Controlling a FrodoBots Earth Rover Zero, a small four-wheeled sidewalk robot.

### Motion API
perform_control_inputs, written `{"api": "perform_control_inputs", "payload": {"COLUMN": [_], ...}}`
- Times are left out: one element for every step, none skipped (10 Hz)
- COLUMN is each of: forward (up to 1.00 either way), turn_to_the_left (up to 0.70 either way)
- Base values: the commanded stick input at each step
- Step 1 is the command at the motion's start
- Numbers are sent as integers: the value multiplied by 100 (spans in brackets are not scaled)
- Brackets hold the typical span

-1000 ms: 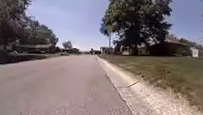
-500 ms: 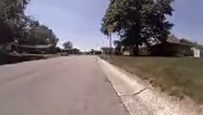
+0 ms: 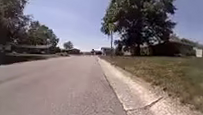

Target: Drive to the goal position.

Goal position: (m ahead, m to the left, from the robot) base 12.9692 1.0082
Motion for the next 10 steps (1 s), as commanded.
{"api": "perform_control_inputs", "payload": {"forward": [70,70,70,70,70,70,70,70,70,70], "turn_to_the_left": [0,0,0,0,0,0,0,0,10,35]}}
